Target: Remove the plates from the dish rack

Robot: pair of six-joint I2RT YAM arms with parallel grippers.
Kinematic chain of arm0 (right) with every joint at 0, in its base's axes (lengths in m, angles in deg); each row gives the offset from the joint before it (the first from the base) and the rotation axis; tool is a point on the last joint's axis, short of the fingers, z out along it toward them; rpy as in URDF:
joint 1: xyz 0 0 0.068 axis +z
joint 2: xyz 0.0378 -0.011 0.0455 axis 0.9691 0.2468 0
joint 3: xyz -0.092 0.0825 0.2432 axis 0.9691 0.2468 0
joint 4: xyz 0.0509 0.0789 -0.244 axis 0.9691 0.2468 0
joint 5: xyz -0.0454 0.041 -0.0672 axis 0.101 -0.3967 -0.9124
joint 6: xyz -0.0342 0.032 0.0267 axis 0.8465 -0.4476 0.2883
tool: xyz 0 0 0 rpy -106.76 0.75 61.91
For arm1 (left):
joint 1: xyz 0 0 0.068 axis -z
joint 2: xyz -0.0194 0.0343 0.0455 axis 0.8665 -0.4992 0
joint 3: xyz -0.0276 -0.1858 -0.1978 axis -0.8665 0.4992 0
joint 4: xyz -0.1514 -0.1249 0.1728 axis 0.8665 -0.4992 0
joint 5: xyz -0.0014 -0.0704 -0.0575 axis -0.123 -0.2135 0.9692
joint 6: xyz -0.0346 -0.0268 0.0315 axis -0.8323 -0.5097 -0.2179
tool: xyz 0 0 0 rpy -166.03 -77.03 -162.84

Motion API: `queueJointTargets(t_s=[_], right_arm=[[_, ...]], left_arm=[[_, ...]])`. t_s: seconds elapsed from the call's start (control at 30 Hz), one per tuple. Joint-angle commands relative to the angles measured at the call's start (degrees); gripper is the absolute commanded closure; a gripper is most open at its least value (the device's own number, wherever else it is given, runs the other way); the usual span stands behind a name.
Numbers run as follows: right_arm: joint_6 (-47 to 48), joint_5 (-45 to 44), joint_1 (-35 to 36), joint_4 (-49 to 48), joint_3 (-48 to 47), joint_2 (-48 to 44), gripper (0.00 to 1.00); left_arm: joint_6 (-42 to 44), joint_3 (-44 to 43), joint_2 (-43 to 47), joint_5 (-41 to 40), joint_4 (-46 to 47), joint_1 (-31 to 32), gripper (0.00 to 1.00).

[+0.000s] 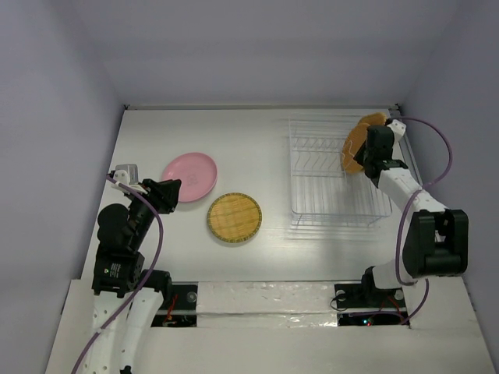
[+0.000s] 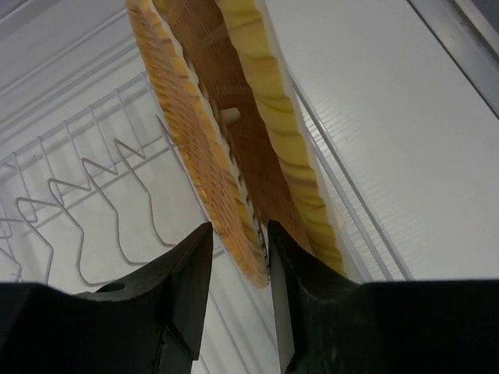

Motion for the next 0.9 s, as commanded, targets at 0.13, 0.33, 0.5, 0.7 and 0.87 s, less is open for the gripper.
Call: queueJointTargets(t_s=[0.13, 0.33, 0.5, 0.7, 0.87], right_arm=[[0.18, 1.56, -1.14, -1.57, -5.43, 2.8, 0.83], [3.26, 0.42, -1.14, -1.67, -3.23, -3.17, 0.97], [5.71, 0.07, -0.62, -0.44, -2.88, -8.18, 1.0], [9.15, -2.92, 2.72, 4.13, -6.22, -14.07, 1.0], [9.59, -0.38, 6.93, 4.57, -7.27, -18.9, 1.0]], left_arm=[[0.31, 0.38, 0.31, -0.21, 2.49, 0.27, 0.76], [0.22, 0.38, 0.14, -0.12, 2.58, 0.27, 0.76], [0.31, 0.38, 0.05, -0.12, 2.49, 0.27, 0.75], [0.31, 0.46, -0.22, -0.03, 2.76, 0.27, 0.75], [0.31, 0.46, -0.74, -0.03, 2.76, -0.26, 0.75]])
